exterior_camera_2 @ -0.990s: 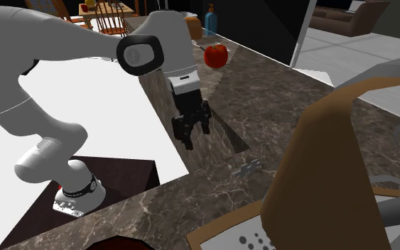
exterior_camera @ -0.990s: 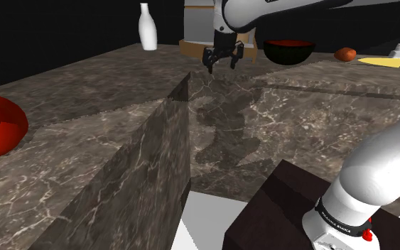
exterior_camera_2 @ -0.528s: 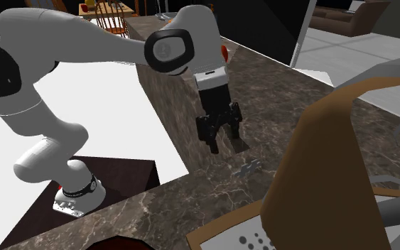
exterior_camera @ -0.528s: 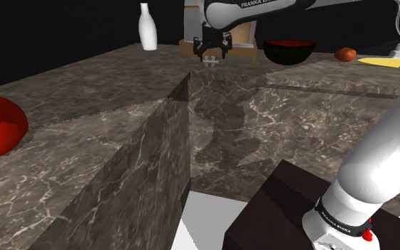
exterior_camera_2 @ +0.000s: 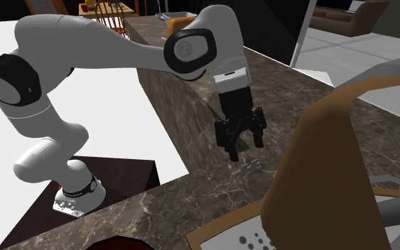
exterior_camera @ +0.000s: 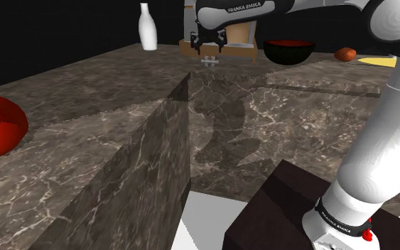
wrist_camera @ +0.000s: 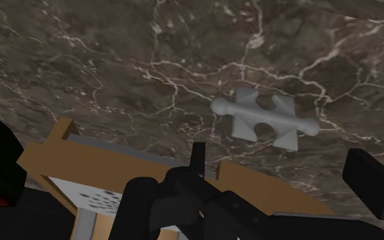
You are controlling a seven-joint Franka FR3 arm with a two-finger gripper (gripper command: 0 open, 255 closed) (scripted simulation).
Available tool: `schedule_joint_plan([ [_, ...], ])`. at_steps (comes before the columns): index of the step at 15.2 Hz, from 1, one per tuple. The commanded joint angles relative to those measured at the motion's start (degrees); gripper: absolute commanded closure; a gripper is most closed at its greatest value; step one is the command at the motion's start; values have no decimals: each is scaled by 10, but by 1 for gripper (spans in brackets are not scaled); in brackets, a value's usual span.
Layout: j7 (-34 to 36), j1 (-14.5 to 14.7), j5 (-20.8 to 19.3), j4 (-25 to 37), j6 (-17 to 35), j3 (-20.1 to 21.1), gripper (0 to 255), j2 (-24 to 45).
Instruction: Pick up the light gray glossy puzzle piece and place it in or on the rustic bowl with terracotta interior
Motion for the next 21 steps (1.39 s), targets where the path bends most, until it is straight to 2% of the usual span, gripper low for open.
schedule_joint_plan([
  [1,3,-3,-3,-7,12,-2,0,4],
  [4,5,-6,-5,-16,28,-6,0,10],
  [11,5,-6,-5,-16,28,-6,0,10],
  [12,5,-6,-5,-16,28,-6,255,10],
  [21,5,-6,-5,-16,28,-6,255,10],
])
